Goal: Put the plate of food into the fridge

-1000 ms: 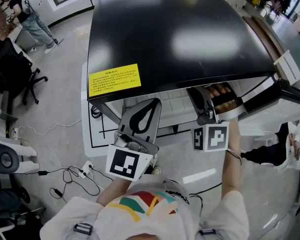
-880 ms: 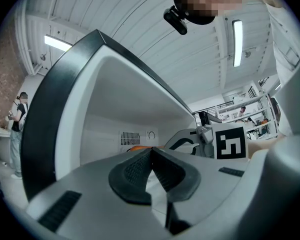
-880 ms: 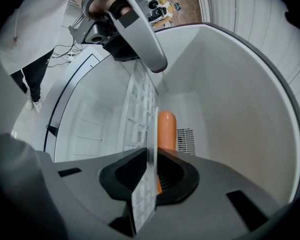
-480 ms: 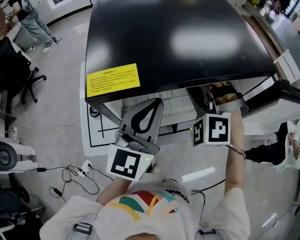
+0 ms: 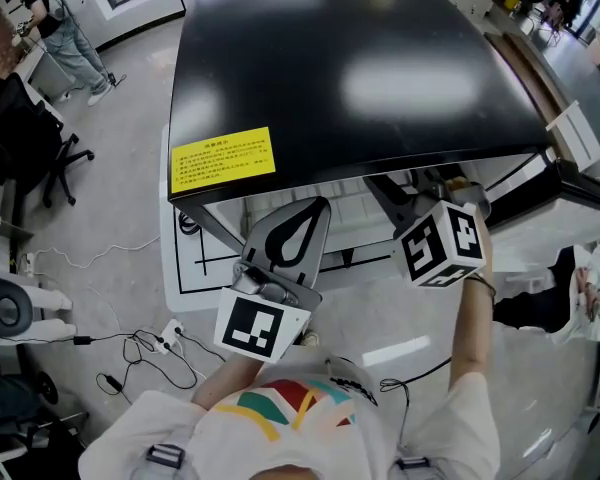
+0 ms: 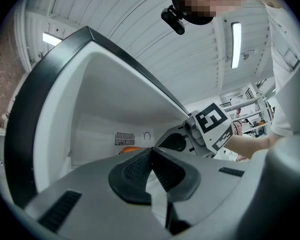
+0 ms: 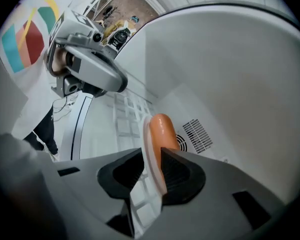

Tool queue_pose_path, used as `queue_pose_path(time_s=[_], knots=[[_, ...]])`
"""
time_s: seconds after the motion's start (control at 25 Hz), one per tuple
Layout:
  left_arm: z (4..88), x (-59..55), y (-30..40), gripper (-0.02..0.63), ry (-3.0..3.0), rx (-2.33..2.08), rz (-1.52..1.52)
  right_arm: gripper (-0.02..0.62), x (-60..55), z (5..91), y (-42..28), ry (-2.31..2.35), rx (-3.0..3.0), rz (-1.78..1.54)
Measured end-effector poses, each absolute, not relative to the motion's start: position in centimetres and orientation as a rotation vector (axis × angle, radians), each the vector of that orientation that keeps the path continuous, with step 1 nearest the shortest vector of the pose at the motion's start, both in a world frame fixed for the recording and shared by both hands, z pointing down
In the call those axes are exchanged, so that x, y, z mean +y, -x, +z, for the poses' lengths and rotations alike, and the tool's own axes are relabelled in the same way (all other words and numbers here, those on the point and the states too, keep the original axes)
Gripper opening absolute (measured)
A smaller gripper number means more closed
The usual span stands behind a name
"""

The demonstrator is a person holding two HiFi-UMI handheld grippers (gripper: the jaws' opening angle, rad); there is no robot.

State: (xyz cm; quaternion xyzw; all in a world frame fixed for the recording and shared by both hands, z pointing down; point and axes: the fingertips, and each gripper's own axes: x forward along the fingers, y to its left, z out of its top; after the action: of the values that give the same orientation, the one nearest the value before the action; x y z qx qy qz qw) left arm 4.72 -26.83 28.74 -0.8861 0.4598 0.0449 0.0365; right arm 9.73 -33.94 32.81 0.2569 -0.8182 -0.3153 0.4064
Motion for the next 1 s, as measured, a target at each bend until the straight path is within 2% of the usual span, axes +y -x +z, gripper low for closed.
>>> queue_pose_path(time_s=[1.0], knots=[[28.6,-27.6,-5.8,0.006,2.755,1.393,0.163,0.080,-32.1,32.9,-10.0,-0.465,-2.255,-0.351]])
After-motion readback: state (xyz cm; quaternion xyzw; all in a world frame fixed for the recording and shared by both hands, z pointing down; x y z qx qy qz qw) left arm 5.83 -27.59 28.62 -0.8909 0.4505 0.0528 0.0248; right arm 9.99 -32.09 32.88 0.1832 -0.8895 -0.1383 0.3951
